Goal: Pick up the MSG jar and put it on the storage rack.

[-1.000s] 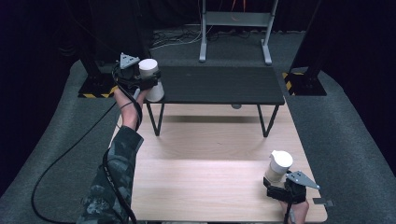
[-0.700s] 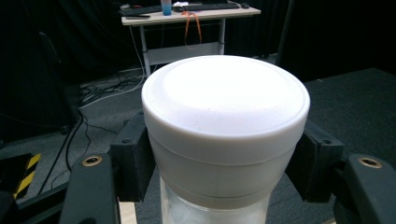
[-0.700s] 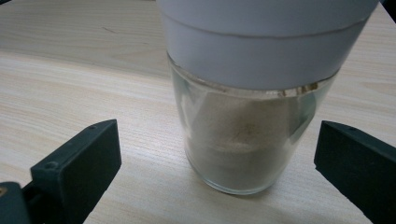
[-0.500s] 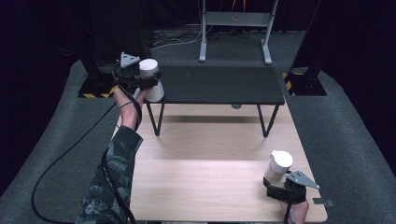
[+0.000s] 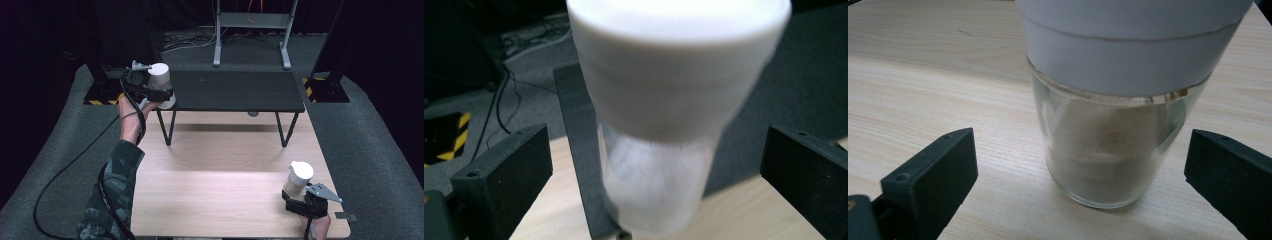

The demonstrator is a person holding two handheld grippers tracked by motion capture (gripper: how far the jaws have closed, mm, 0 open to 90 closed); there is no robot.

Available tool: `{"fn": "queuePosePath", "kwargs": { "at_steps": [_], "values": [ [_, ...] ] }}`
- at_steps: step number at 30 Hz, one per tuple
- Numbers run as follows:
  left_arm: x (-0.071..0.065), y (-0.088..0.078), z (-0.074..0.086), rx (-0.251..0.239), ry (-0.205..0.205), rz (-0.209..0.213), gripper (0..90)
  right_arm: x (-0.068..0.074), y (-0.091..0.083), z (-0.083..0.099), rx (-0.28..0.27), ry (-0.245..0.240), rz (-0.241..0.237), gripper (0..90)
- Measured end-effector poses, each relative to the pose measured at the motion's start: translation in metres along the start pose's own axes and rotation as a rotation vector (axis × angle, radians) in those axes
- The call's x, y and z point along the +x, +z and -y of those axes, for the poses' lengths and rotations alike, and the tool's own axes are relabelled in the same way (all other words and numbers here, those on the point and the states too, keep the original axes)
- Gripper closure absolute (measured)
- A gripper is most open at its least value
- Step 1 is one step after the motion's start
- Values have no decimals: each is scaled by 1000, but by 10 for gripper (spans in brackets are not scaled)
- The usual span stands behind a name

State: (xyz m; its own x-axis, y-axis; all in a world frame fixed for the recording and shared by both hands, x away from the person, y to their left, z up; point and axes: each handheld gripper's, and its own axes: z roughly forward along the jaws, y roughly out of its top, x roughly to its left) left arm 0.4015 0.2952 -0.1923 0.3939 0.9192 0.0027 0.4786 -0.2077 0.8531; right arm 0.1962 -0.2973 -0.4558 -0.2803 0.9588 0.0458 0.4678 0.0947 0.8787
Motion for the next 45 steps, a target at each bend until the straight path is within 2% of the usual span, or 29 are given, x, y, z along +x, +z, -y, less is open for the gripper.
{"fn": "queuePosePath", "kwargs": {
  "at_steps": [4,7,12,18,24,27,31,34,40,45],
  "values": [
    [0,-4,0,72,23,9,2,0,0,0,-1,1,-1,0],
    [-1,-6,9,107,36,13,2,0,0,1,-4,2,0,0],
    [-9,-6,38,143,56,0,3,0,-1,1,-7,4,1,0],
    [-14,-1,80,183,66,15,3,0,0,1,-7,2,2,0],
    [-26,4,136,163,58,44,3,0,-1,2,-9,3,4,0],
    [-36,6,173,144,59,55,3,1,-1,2,-10,3,5,0],
    [-48,14,215,120,53,41,3,1,0,1,-6,0,5,0],
    [-50,19,242,103,22,30,3,1,0,1,-6,1,4,0],
    [-48,25,269,120,-31,41,2,1,0,1,-3,-1,5,0],
    [-47,30,275,129,-61,51,2,1,0,1,-3,0,5,0]
  ]
}}
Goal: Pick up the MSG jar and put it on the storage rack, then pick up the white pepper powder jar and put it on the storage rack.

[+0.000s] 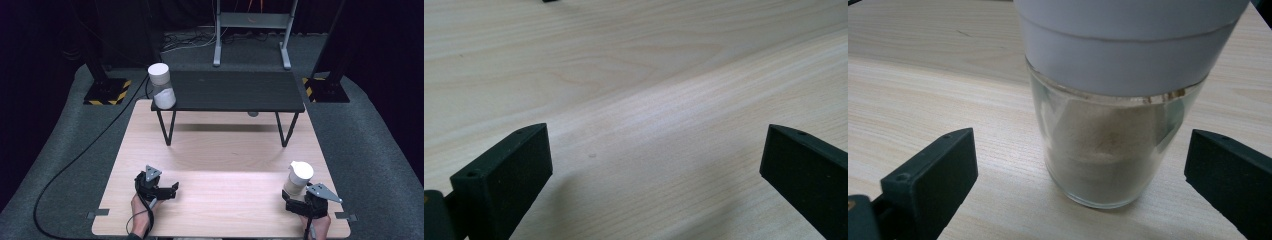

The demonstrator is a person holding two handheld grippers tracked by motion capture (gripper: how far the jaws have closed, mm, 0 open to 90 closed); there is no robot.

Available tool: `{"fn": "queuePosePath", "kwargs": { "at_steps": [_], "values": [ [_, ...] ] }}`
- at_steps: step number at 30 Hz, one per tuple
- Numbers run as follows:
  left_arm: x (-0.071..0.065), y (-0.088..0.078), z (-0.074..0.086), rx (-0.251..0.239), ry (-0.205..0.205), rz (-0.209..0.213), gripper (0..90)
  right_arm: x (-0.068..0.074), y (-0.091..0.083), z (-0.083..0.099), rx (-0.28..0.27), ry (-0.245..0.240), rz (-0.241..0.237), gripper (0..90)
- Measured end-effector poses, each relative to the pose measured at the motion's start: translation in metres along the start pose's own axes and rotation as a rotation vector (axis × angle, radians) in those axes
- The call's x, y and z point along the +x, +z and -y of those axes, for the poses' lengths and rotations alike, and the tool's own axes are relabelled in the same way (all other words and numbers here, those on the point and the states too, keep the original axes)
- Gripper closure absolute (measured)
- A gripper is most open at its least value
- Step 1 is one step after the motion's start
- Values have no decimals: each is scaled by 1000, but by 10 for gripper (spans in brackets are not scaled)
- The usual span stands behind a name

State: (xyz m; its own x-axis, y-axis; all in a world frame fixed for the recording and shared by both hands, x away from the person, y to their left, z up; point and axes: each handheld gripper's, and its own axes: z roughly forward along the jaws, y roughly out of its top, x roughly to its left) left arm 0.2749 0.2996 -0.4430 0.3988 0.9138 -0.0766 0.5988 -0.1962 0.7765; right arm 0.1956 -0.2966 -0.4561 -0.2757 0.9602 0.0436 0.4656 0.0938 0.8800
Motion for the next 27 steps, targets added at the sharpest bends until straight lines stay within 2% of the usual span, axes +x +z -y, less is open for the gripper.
{"fn": "queuePosePath", "kwargs": {
  "at_steps": [2,6,10,17,19,20,27],
  "values": [
    [-1,0,1,-11,-3,-1,3,0,0,0,-1,0,0,0],
    [3,6,-10,53,-2,25,2,0,0,0,-2,1,0,0],
    [3,6,-10,54,1,22,3,0,0,1,-4,4,3,0],
    [-6,8,-13,73,37,-9,3,1,0,0,2,0,5,0],
    [-12,9,-15,86,61,-30,3,1,0,0,1,3,4,0],
    [-12,10,-16,90,71,-26,2,1,0,0,2,2,4,0],
    [-12,10,-15,88,71,-25,3,1,0,0,0,2,7,0]
  ]
}}
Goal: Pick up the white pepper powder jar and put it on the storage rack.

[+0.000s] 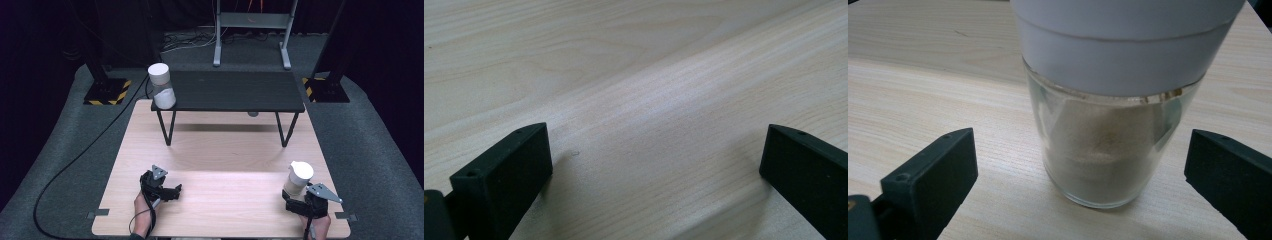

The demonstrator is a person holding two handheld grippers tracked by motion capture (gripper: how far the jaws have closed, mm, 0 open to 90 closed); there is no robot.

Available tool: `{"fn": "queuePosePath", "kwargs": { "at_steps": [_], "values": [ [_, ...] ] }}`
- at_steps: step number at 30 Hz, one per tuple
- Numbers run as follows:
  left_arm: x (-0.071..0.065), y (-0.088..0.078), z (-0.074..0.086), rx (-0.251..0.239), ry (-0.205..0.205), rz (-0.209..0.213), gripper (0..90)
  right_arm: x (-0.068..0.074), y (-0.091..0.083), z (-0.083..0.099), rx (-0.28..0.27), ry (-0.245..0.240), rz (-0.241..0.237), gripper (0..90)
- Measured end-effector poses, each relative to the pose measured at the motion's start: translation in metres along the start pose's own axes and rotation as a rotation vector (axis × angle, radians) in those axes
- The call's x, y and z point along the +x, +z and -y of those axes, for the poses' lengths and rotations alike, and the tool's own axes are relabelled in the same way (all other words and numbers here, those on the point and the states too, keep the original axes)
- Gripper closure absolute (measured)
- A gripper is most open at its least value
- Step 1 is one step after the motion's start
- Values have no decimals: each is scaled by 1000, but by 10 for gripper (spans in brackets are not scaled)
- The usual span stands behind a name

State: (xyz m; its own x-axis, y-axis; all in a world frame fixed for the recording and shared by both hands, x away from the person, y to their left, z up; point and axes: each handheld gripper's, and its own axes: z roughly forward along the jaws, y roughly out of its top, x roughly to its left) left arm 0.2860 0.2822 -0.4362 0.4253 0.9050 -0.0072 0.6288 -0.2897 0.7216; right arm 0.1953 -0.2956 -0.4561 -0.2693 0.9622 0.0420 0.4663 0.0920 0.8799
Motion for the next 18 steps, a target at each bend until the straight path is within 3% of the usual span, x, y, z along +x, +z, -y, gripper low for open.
{"fn": "queuePosePath", "kwargs": {
  "at_steps": [18],
  "values": [
    [0,0,0,0,1,-1,3,3,2,-3,19,-14,11,0]
  ]
}}
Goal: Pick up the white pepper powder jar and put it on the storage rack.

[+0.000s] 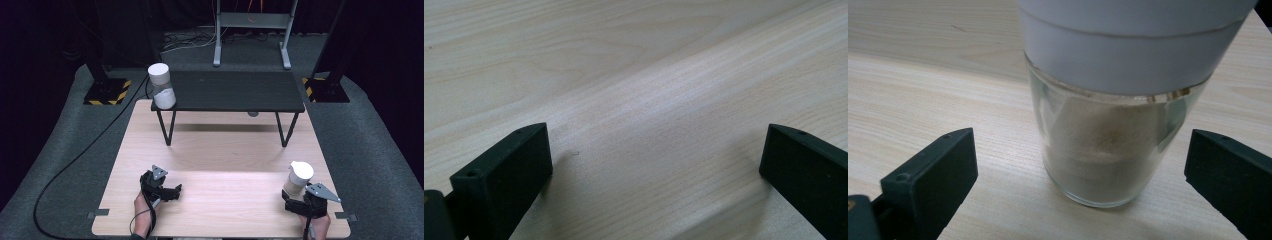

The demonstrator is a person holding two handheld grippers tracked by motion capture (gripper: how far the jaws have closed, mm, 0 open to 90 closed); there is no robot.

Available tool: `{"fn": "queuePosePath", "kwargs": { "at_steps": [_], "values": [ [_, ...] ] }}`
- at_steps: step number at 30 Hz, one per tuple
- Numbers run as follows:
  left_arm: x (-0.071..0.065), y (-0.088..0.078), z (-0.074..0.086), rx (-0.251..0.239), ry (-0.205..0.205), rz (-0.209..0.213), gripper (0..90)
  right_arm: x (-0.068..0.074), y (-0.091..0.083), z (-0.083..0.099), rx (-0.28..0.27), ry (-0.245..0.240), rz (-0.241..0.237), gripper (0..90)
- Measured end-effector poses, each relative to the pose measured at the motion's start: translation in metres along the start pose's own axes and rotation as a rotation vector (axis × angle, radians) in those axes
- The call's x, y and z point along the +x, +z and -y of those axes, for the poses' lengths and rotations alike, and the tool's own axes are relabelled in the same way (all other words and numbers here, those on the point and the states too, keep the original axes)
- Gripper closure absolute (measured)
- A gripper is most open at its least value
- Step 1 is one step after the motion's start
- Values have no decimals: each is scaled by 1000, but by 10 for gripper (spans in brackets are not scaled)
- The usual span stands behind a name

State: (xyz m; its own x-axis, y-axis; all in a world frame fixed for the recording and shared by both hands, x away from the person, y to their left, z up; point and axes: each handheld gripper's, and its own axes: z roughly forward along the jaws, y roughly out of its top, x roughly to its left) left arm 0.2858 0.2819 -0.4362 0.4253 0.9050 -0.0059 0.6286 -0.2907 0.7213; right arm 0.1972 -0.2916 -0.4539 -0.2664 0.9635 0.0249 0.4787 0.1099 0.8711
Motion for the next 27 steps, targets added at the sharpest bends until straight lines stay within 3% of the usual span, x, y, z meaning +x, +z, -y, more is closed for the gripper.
{"fn": "queuePosePath", "kwargs": {
  "at_steps": [9,19,27],
  "values": [
    [0,0,0,0,1,3,4,-8,1,-8,37,40,-25,0],
    [1,0,0,-2,0,5,4,-3,-1,-44,67,-61,12,0],
    [1,-1,1,-1,4,6,4,-4,8,-62,94,-76,27,0]
  ]
}}
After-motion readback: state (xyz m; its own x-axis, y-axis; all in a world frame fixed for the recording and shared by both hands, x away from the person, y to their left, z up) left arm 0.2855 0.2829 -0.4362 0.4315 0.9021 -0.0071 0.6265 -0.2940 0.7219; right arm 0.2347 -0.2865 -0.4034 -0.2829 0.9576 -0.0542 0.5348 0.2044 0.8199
